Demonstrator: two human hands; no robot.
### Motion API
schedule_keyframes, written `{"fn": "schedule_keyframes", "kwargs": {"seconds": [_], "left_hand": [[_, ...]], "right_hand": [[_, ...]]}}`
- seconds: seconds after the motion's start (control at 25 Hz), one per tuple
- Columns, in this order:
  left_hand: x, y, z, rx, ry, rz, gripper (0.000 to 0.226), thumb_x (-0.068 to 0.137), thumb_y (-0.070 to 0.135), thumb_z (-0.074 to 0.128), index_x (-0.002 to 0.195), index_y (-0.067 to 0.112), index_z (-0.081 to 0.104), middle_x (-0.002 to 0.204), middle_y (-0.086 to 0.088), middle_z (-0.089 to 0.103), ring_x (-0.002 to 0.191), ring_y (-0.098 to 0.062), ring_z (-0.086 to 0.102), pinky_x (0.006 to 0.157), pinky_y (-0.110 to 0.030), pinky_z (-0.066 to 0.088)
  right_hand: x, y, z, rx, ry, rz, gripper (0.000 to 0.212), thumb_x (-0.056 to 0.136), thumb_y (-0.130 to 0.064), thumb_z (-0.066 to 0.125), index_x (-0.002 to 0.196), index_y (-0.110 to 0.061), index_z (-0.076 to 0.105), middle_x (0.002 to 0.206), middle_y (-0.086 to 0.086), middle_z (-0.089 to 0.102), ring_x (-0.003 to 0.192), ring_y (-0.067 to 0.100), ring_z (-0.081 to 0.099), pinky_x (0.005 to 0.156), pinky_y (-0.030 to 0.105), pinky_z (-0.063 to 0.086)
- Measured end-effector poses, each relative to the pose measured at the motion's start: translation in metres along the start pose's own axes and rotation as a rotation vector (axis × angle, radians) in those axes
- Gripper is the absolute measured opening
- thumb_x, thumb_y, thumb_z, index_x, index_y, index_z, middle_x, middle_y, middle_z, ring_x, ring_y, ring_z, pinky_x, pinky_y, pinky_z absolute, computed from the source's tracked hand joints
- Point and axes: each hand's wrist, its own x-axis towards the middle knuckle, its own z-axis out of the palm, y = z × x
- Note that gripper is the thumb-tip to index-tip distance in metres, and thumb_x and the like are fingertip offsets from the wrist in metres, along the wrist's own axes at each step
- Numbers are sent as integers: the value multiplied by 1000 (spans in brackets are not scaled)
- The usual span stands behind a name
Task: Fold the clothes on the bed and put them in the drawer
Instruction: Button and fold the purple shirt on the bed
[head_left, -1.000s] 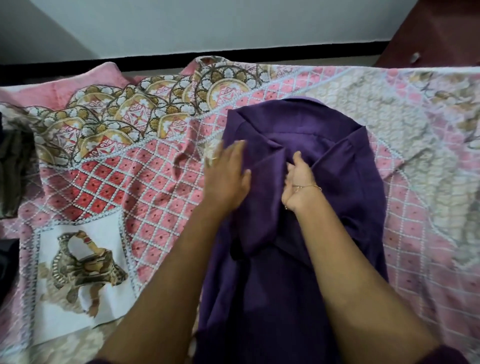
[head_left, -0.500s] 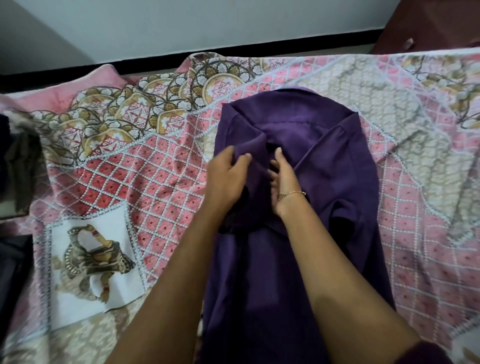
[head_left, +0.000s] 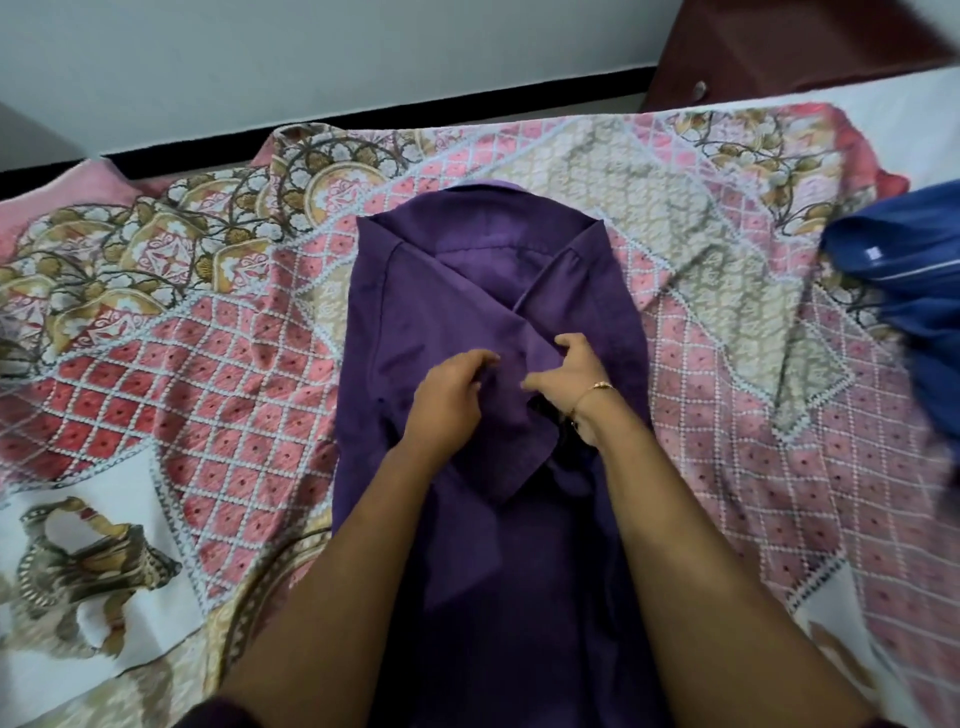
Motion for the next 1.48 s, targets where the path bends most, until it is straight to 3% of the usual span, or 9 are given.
{"fn": "schedule_keyframes", "kwargs": {"seconds": [0.2, 0.44, 0.56, 0.72, 0.88, 1.0, 1.2, 1.36, 1.48], "left_hand": [[-16, 5, 6, 275, -23, 14, 79, 76, 68, 40, 140, 21, 42, 150, 3, 35, 145, -22, 12, 114, -50, 0], [-35, -24, 11, 479, -150, 307, 104, 62, 78, 41, 148, 21, 25, 157, -6, 14, 142, -21, -10, 115, -58, -1], [-36, -28, 12, 534, -161, 426, 110, 59, 82, 44, 147, 17, 29, 155, -8, 21, 144, -28, 3, 111, -61, -3], [-43, -24, 27, 552, -45, 550, 68, 77, 48, 51, 130, 5, 53, 137, -15, 50, 129, -39, 43, 103, -64, 27], [-42, 3, 17, -205, 142, -65, 35, 87, 21, 42, 106, 3, 65, 98, -12, 68, 92, -13, 61, 93, -38, 43], [-29, 13, 4, -868, 476, -504, 16, 92, 18, 49, 94, 8, 61, 90, -6, 65, 88, -15, 58, 87, -37, 48], [-23, 9, -21, -1691, 581, -620, 32, 99, 29, 37, 92, 11, 64, 75, -5, 72, 85, -23, 62, 88, -38, 47], [-27, 3, -28, -1467, 522, -446, 46, 84, 38, 63, 122, 13, 53, 116, -7, 65, 109, -22, 61, 99, -40, 46], [-31, 12, -31, -980, 514, -405, 46, 78, -3, 69, 120, 1, 51, 102, -6, 66, 87, -12, 65, 81, -27, 55]], "right_hand": [[3, -10, -19, -76, 447, -68, 38, 81, 0, 51, 119, -5, 51, 121, 20, 57, 112, 34, 53, 88, 32, 39], [14, 4, -22, -12, 557, 25, 29, 88, -13, 54, 115, -3, 57, 122, 19, 58, 114, 34, 53, 89, 34, 40], [4, 11, -17, 220, 516, 98, 53, 80, -38, 68, 118, -4, 52, 124, 16, 57, 113, 30, 55, 91, 33, 42], [-11, 6, -3, 283, 315, -36, 57, 75, -8, 73, 124, -9, 43, 114, 16, 57, 90, 26, 60, 78, 31, 50], [-20, -10, -13, 1090, -55, -9, 27, 90, 8, 47, 106, -12, 39, 89, 19, 58, 67, 21, 61, 58, 26, 56], [-30, 7, -10, 124, 299, -151, 9, 87, -9, 53, 94, -11, 57, 90, 18, 65, 76, 31, 62, 66, 30, 50], [-61, 44, 42, -851, 65, -466, 45, 83, -39, 64, 116, -10, 53, 123, 9, 46, 113, 28, 43, 92, 37, 37], [-64, 55, 62, -849, 244, -498, 38, 51, -8, 88, 81, -6, 64, 88, 11, 59, 72, 26, 58, 54, 29, 48], [-63, 38, 68, -668, 253, -591, 25, 55, 6, 79, 72, 0, 63, 75, 17, 60, 61, 33, 60, 45, 31, 46]]}}
